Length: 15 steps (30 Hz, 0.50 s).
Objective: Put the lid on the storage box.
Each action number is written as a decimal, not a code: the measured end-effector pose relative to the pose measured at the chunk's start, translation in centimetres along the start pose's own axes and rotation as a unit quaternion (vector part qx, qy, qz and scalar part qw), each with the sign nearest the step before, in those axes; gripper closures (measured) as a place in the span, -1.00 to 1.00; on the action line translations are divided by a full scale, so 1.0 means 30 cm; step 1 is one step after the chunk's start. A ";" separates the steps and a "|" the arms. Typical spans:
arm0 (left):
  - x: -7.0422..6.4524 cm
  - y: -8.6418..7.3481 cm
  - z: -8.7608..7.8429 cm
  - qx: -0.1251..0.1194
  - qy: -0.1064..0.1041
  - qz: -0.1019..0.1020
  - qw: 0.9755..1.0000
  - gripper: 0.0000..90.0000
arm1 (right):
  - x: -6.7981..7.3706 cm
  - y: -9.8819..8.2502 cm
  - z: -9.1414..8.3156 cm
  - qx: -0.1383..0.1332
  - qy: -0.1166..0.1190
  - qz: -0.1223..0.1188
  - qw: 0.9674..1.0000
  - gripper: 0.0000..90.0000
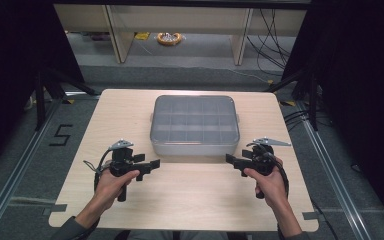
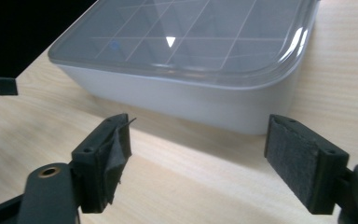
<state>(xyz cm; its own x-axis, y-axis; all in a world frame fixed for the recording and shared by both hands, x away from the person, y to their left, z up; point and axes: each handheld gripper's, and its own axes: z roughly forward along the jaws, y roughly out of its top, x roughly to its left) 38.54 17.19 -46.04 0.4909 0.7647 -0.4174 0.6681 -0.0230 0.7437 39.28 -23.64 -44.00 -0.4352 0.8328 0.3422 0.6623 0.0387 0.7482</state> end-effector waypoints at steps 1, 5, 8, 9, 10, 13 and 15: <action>0.001 -0.004 0.000 0.003 0.000 0.000 1.000 -0.60 | 0.003 -0.004 0.000 0.004 0.000 0.000 1.000 -0.56; 0.002 -0.031 0.003 0.005 -0.006 0.001 1.000 -0.64 | 0.016 -0.023 0.003 -0.004 0.008 0.007 1.000 -0.62; 0.003 -0.056 -0.001 0.011 -0.005 0.004 1.000 -0.65 | 0.020 -0.040 0.003 -0.003 0.018 0.011 1.000 -0.62; 0.002 -0.066 -0.004 0.012 -0.004 0.005 1.000 -0.66 | 0.024 -0.048 0.003 -0.002 0.014 0.014 1.000 -0.62; 0.004 -0.075 -0.006 0.015 -0.003 0.009 1.000 -0.66 | 0.022 -0.056 0.004 -0.003 0.013 0.005 1.000 -0.62; 0.000 -0.097 -0.016 0.018 -0.005 0.011 1.000 -0.66 | 0.028 -0.082 0.007 -0.002 0.011 0.000 1.000 -0.62; -0.005 -0.110 -0.023 0.022 -0.010 0.022 0.999 -0.66 | 0.034 -0.099 0.005 0.009 0.010 -0.005 1.000 -0.62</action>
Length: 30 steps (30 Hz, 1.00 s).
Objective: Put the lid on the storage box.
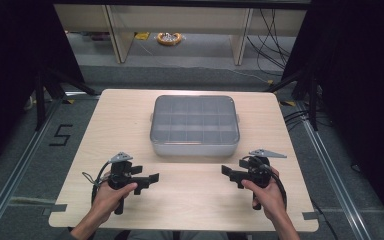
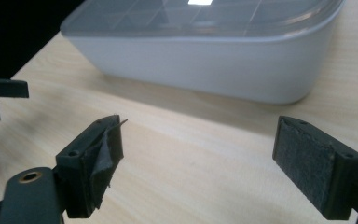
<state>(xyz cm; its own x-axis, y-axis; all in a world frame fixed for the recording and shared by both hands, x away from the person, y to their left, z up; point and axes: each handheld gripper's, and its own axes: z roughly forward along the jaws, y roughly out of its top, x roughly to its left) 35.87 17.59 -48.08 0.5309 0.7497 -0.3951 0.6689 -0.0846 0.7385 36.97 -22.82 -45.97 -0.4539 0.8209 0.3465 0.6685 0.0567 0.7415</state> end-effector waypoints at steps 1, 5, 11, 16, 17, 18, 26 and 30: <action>-0.005 -0.006 -0.001 0.001 -0.001 0.003 1.000 -0.66 | 0.003 -0.010 0.002 0.004 -0.004 0.000 1.000 -0.62; -0.025 -0.027 -0.012 0.004 0.003 0.028 1.000 -0.66 | 0.020 -0.048 0.001 0.018 -0.005 -0.009 1.000 -0.60; -0.042 -0.062 -0.025 0.013 -0.002 0.036 0.999 -0.66 | 0.042 -0.084 -0.009 0.030 0.001 -0.023 0.999 -0.56; -0.061 -0.090 -0.031 0.019 0.002 0.059 0.998 -0.66 | 0.056 -0.114 -0.015 0.032 -0.001 -0.030 0.999 -0.56; -0.066 -0.095 -0.033 0.019 0.002 0.057 0.998 -0.66 | 0.059 -0.121 -0.019 0.035 -0.002 -0.032 0.999 -0.57; -0.066 -0.098 -0.035 0.021 -0.001 0.061 0.998 -0.66 | 0.062 -0.126 -0.020 0.035 -0.002 -0.033 0.999 -0.57; -0.090 -0.134 -0.046 0.029 0.002 0.082 0.996 -0.66 | 0.080 -0.169 -0.037 0.055 0.004 -0.032 0.998 -0.60; -0.105 -0.148 -0.049 0.029 0.004 0.091 0.995 -0.66 | 0.085 -0.184 -0.042 0.055 0.005 -0.033 0.998 -0.63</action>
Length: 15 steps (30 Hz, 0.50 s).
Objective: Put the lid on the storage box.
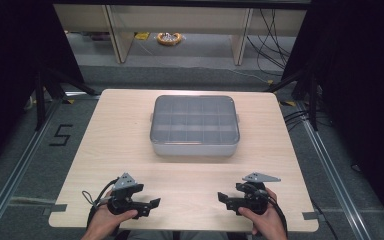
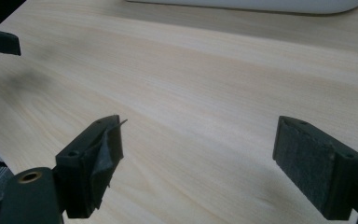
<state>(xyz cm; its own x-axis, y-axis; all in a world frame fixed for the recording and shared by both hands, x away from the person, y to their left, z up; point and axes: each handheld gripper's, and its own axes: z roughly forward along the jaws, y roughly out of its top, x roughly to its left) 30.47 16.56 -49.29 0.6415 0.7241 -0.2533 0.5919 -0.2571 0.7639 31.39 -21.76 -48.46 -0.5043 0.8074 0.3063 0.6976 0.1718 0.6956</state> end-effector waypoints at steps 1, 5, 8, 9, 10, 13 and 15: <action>-0.004 -0.004 0.000 -0.001 0.002 0.005 1.000 -0.66 | 0.001 -0.003 -0.002 0.001 0.006 -0.004 1.000 -0.64; -0.024 -0.029 -0.001 0.017 0.011 0.019 1.000 -0.66 | 0.012 -0.014 -0.016 0.013 0.001 0.000 1.000 -0.64; -0.043 -0.044 -0.002 0.015 0.005 0.015 1.000 -0.66 | 0.013 -0.026 -0.016 0.004 0.004 -0.009 1.000 -0.64; -0.045 -0.048 -0.007 0.023 0.007 0.025 0.999 -0.66 | 0.016 -0.030 -0.021 0.008 0.000 -0.011 1.000 -0.64; -0.050 -0.054 -0.005 0.020 0.009 0.024 0.999 -0.66 | 0.020 -0.035 -0.021 0.012 0.000 -0.012 1.000 -0.64; -0.064 -0.065 -0.008 0.023 0.011 0.031 0.999 -0.66 | 0.029 -0.050 -0.026 0.017 0.003 -0.013 1.000 -0.64; -0.076 -0.070 -0.012 0.026 0.009 0.039 0.999 -0.66 | 0.036 -0.060 -0.031 0.015 0.000 -0.023 1.000 -0.64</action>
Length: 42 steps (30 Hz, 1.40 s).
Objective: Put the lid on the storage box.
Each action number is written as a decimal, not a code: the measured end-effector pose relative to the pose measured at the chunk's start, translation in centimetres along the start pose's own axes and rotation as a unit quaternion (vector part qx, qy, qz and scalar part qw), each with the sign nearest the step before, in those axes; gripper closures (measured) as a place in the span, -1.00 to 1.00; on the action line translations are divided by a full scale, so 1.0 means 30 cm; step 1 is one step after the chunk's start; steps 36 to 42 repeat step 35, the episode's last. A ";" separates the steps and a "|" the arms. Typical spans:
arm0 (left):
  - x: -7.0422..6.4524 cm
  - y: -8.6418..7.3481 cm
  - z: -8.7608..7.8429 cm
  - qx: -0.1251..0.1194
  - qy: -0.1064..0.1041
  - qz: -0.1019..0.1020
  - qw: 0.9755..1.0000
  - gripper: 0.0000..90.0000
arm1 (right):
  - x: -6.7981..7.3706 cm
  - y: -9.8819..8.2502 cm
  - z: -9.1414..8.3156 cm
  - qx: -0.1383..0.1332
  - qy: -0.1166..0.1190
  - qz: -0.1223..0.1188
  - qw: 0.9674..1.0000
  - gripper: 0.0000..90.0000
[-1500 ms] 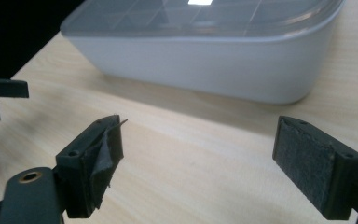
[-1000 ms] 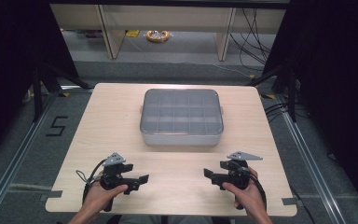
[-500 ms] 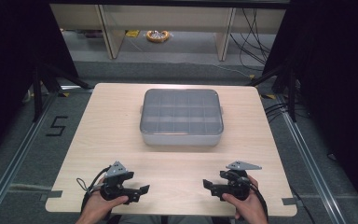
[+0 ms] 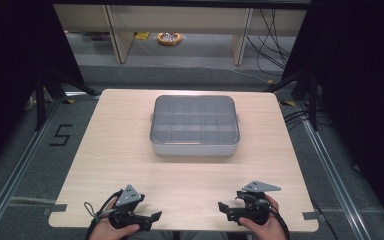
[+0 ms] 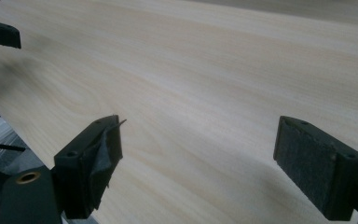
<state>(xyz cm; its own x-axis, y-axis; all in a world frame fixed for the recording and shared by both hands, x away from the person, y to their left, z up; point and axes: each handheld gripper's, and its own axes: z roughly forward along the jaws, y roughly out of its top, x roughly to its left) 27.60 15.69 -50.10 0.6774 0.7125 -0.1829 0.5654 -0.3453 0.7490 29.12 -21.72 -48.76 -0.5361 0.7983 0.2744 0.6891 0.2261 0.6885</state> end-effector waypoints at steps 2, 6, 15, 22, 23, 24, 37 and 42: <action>-0.013 -0.006 0.000 0.001 0.005 0.001 1.000 -0.66 | 0.008 -0.011 -0.001 0.009 0.004 -0.003 1.000 -0.64; -0.034 -0.016 -0.006 0.006 0.002 0.008 1.000 -0.66 | 0.014 -0.037 -0.003 0.025 -0.009 -0.006 1.000 -0.63; -0.056 -0.027 -0.015 0.018 -0.006 0.011 1.000 -0.66 | 0.030 -0.075 -0.025 0.031 -0.009 -0.022 0.999 -0.63; -0.054 -0.031 -0.013 0.025 0.004 0.022 0.999 -0.66 | 0.044 -0.095 -0.039 0.039 -0.016 -0.011 0.999 -0.63; -0.053 -0.030 -0.015 0.022 -0.006 0.019 1.000 -0.66 | 0.035 -0.096 -0.035 0.032 -0.013 -0.027 0.999 -0.63; -0.051 -0.030 -0.015 0.019 -0.002 0.017 1.000 -0.66 | 0.032 -0.096 -0.037 0.035 -0.008 -0.033 0.999 -0.63; -0.045 -0.028 -0.016 0.020 -0.001 0.015 1.000 -0.66 | 0.027 -0.100 -0.037 0.037 -0.012 -0.027 0.999 -0.63; -0.045 -0.028 -0.016 0.020 -0.001 0.015 1.000 -0.66 | 0.027 -0.100 -0.037 0.037 -0.012 -0.027 0.999 -0.63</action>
